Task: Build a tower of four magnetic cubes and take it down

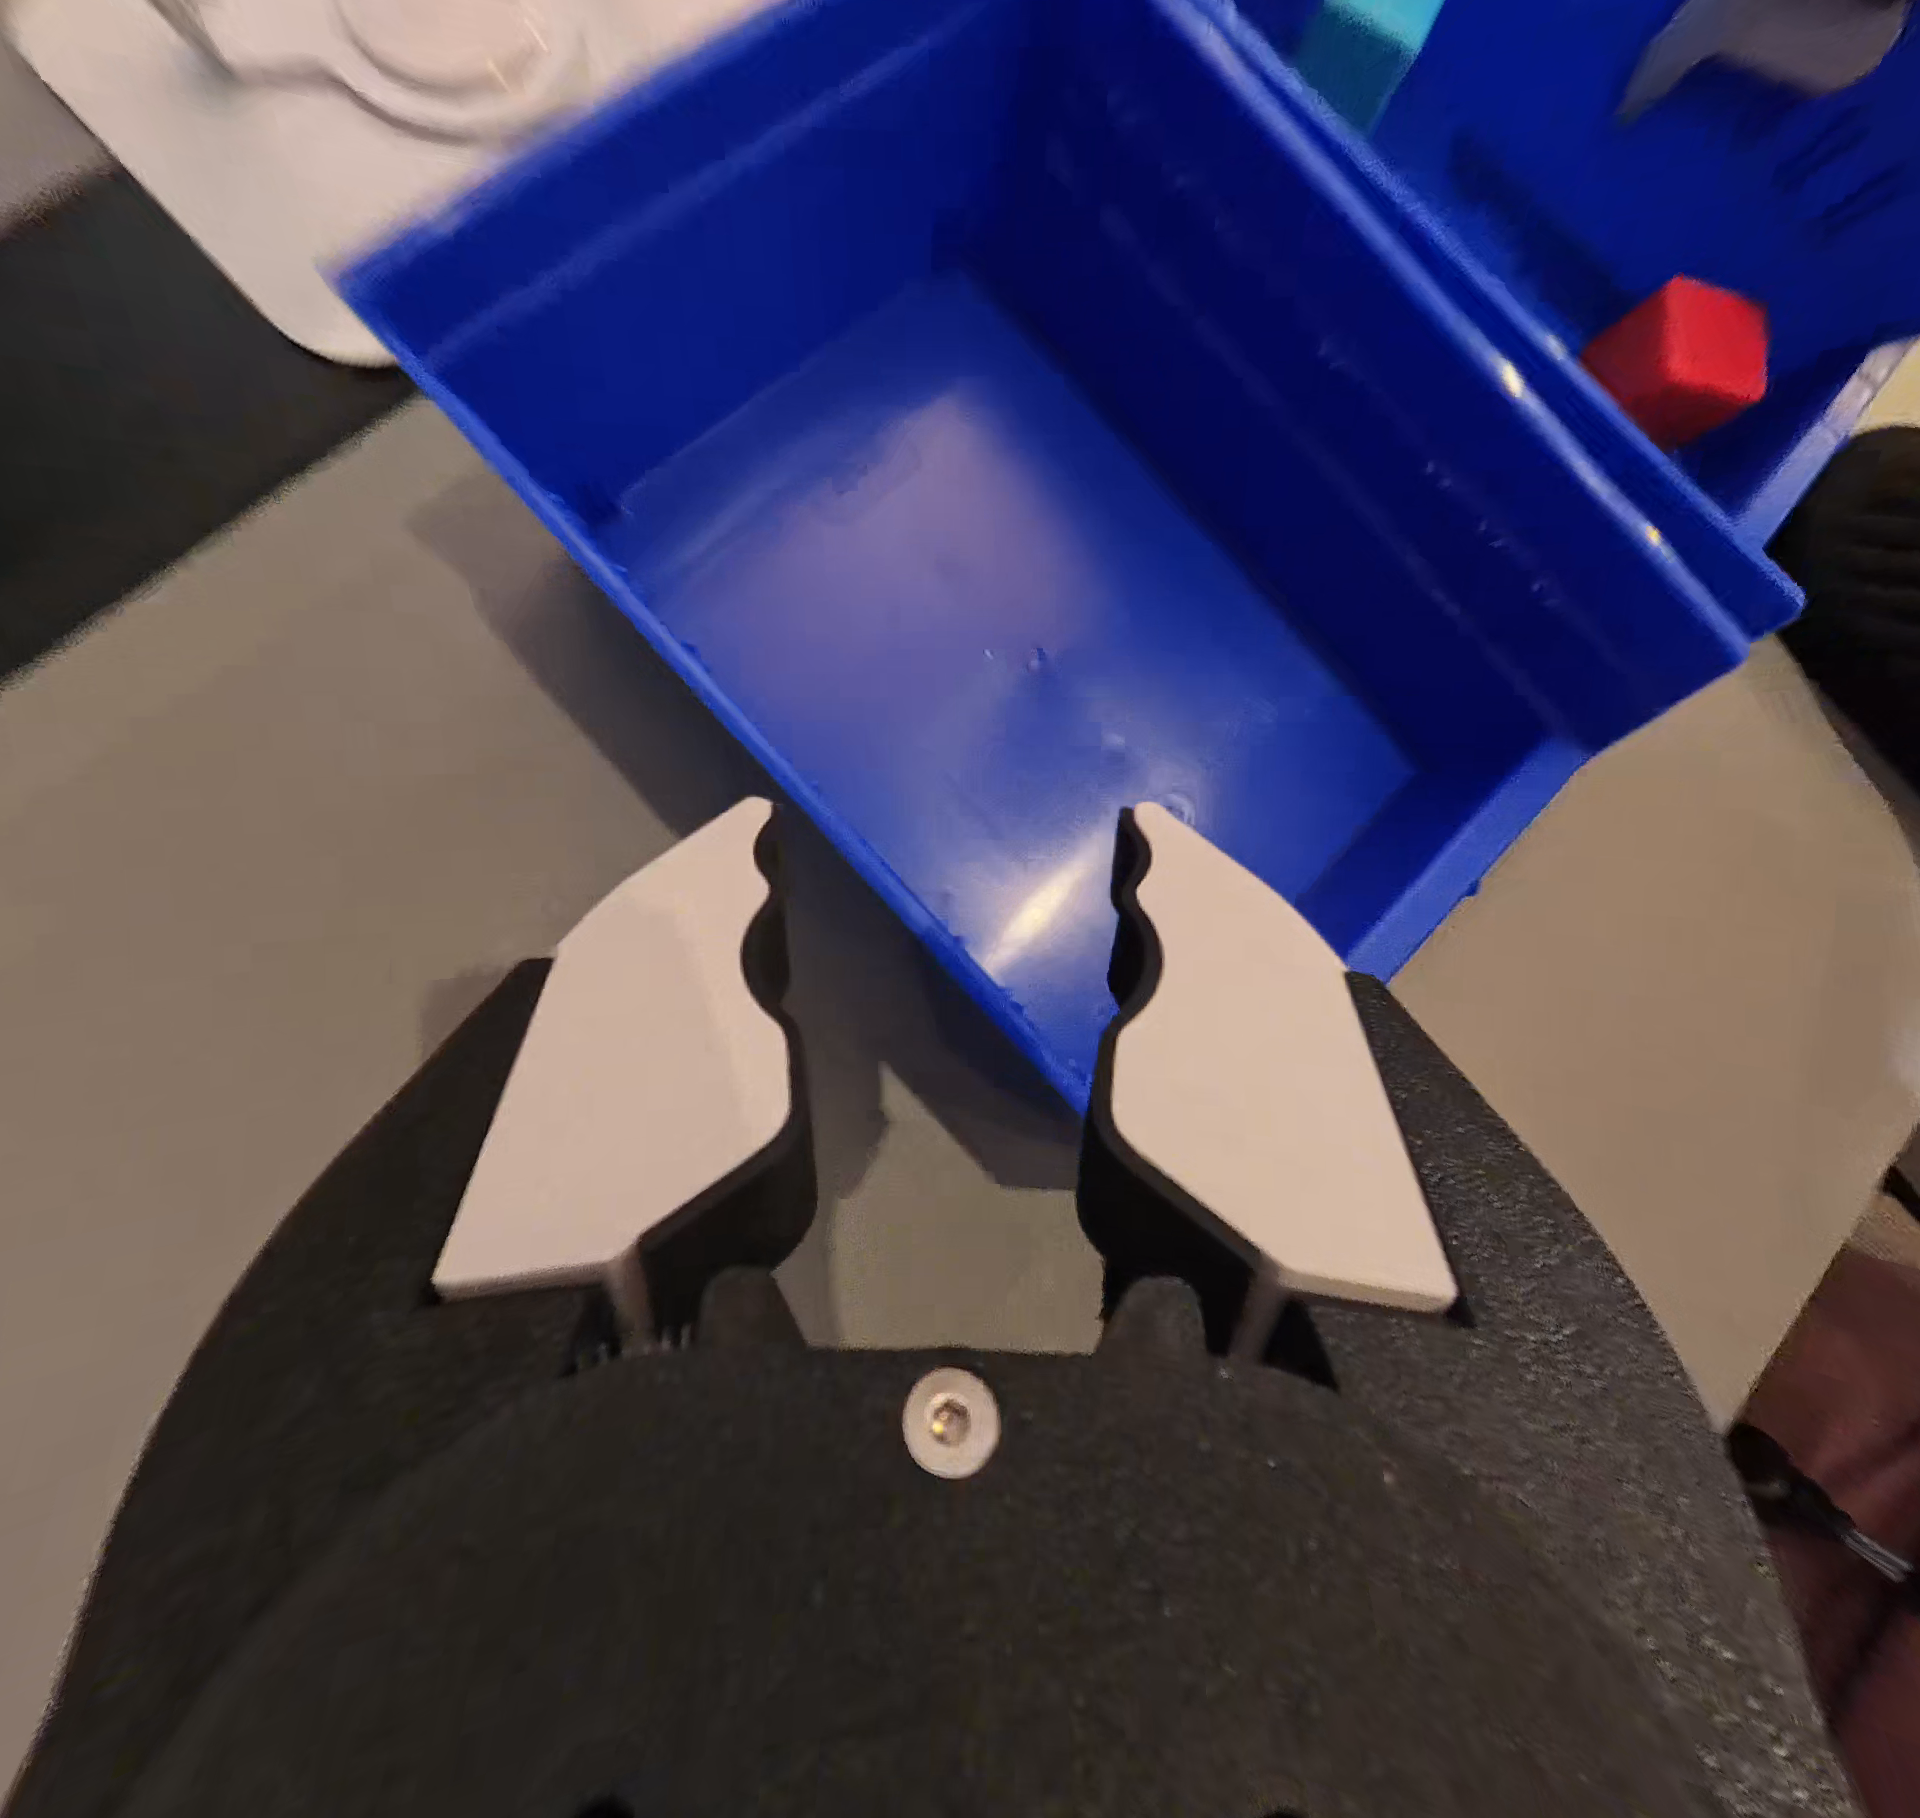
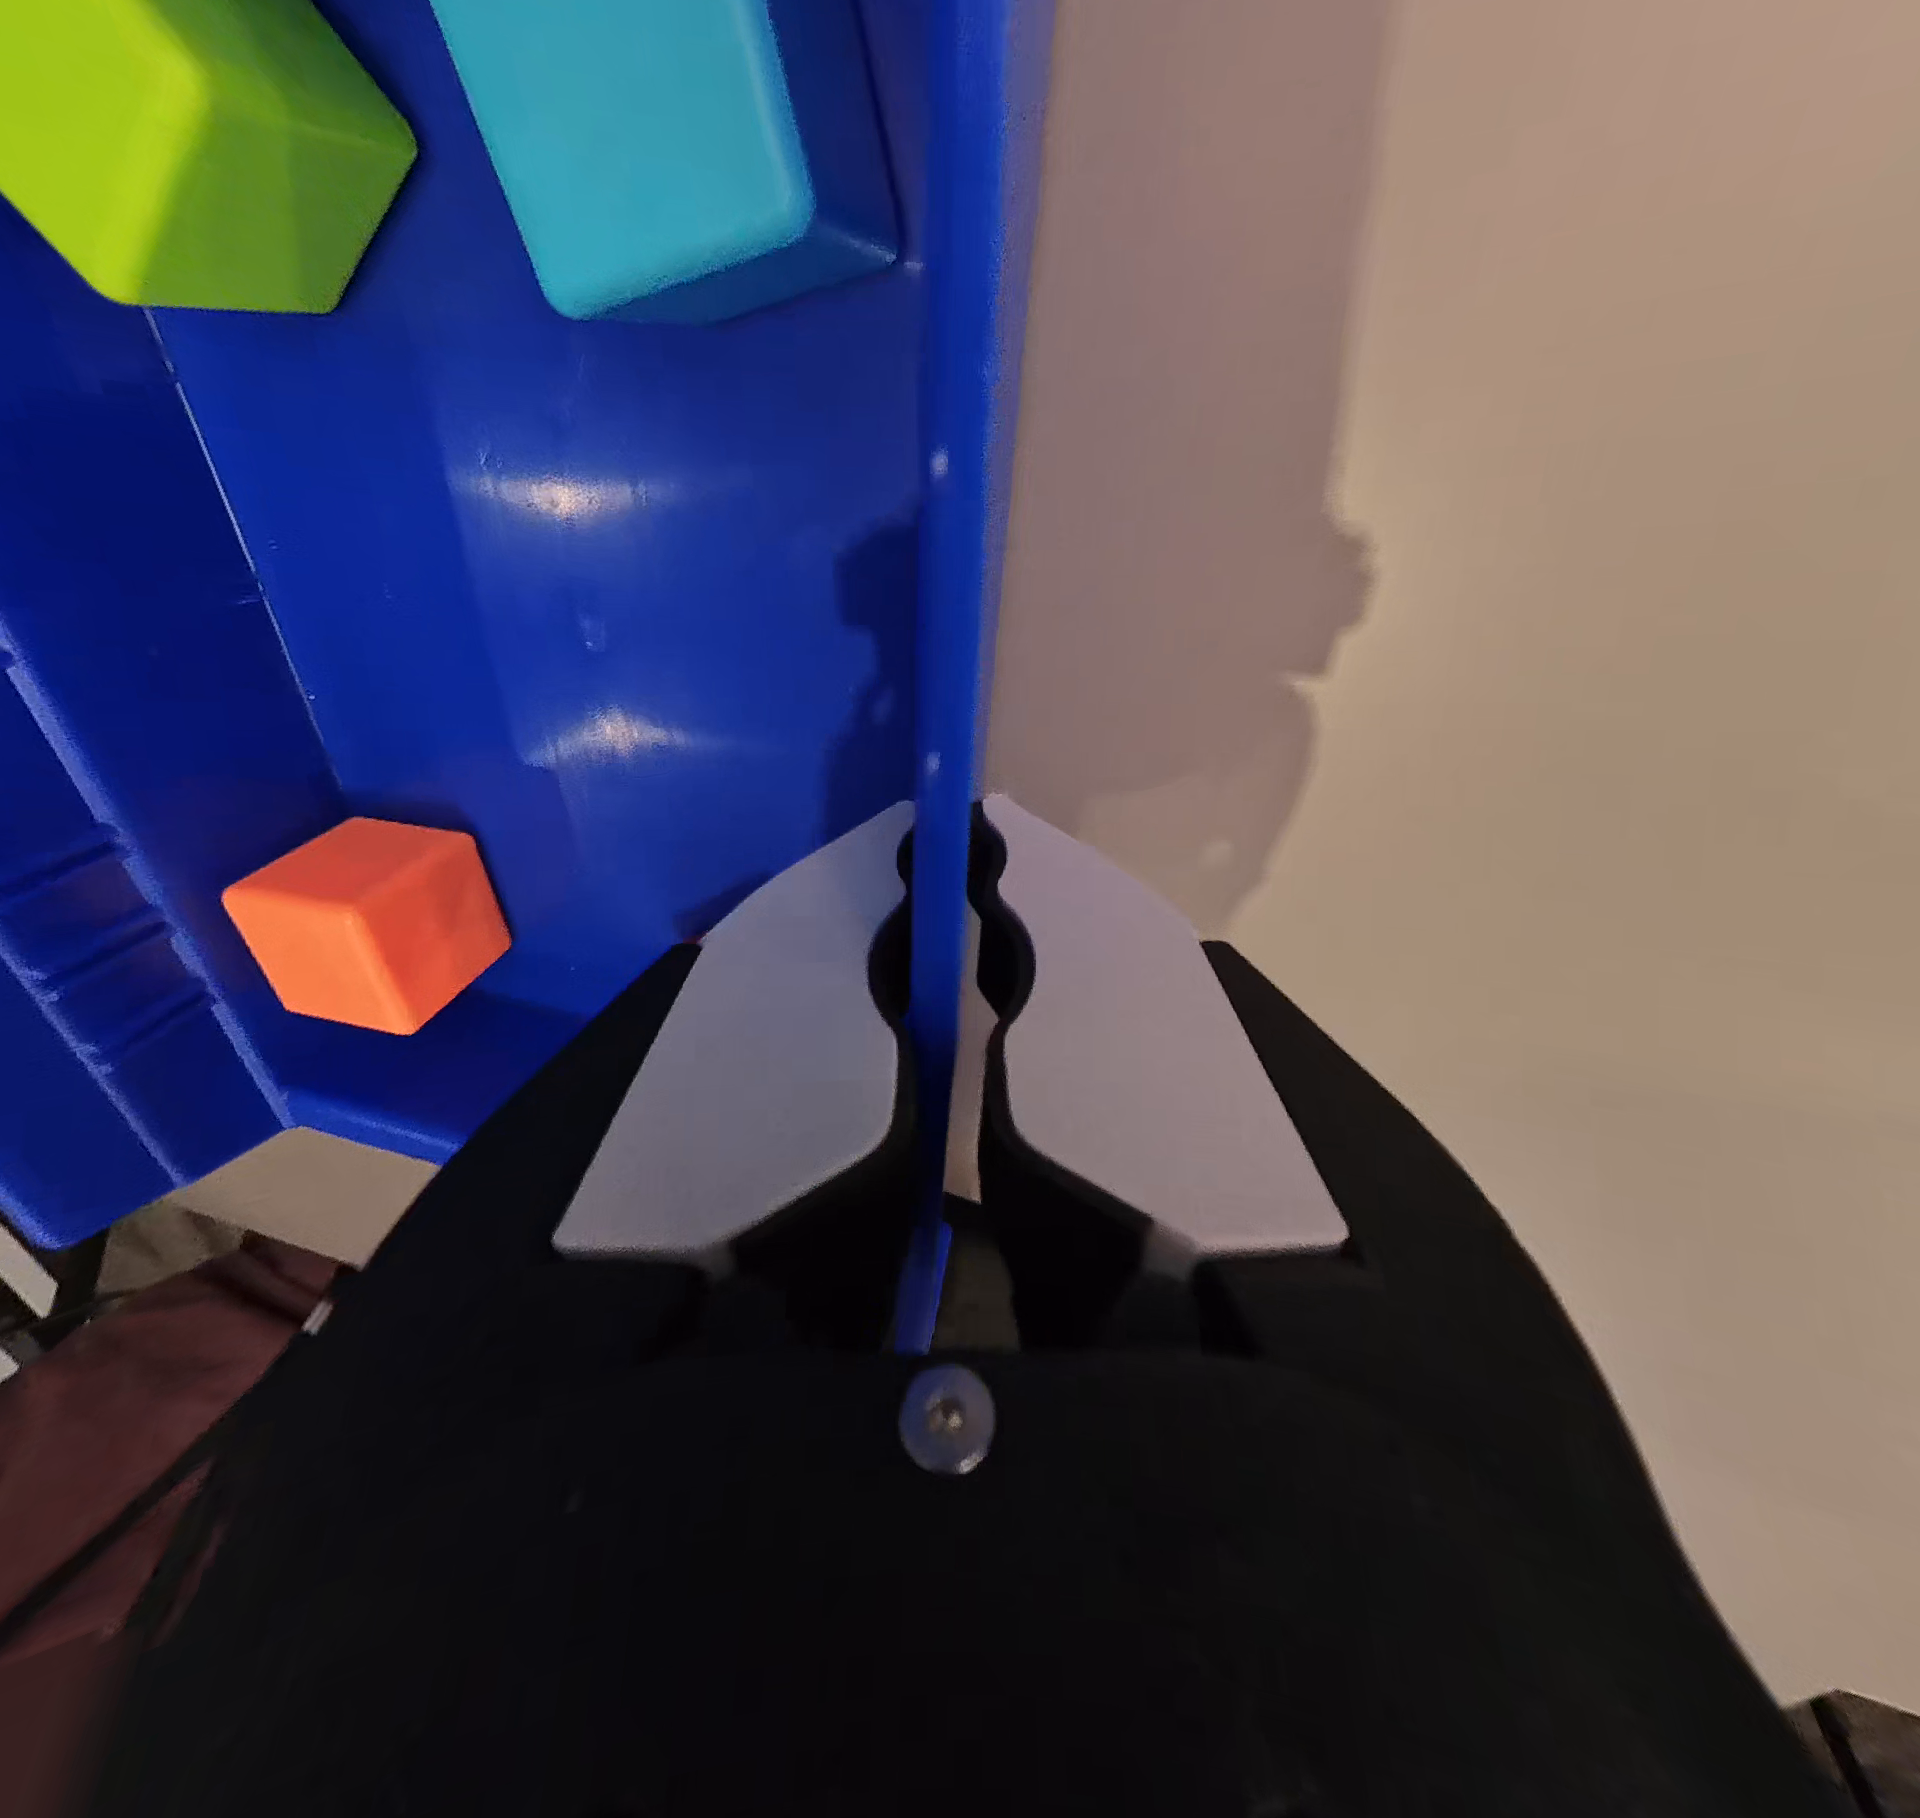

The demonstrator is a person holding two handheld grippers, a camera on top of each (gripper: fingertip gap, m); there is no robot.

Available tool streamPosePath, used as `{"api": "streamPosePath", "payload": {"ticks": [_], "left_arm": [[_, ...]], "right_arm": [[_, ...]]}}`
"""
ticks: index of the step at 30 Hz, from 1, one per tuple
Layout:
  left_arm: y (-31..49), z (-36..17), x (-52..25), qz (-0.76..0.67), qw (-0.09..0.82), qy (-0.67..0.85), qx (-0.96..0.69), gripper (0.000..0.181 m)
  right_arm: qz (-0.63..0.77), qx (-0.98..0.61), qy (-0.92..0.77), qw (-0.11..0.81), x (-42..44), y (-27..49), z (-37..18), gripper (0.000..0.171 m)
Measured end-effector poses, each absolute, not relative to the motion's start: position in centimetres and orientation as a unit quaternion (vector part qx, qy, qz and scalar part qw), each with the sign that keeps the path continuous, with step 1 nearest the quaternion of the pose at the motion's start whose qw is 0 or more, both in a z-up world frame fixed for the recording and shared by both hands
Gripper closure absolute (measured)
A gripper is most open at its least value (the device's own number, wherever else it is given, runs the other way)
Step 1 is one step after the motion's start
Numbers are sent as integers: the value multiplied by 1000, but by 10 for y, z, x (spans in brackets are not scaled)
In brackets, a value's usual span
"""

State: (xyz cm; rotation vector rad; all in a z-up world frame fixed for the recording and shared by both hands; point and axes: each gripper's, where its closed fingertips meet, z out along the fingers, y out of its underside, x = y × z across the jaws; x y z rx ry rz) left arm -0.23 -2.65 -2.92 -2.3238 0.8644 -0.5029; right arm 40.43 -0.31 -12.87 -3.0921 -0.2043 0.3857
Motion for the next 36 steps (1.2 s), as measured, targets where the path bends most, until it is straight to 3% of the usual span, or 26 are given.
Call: {"api": "streamPosePath", "payload": {"ticks": [7, 12, 22, 29, 36], "left_arm": [[-5, 55, -93, 7, 482, 210, -850, 106], [0, 101, -138, 40, 585, 113, -802, 95], [-4, 112, -182, 55, 602, 48, -795, 92], [-11, 118, -197, 73, 602, 28, -795, 91], [-45, 136, -218, 72, 606, 0, -792, 88]], "right_arm": [[132, -989, -59, -5, 437, -9, -124, 164], [122, -992, -32, 0, 462, -19, -108, 164], [95, -993, -31, 54, 456, -13, -13, 164], [78, -985, -143, 63, 340, 16, 67, 164], [146, -948, -281, 26, 155, 35, 60, 164]]}}
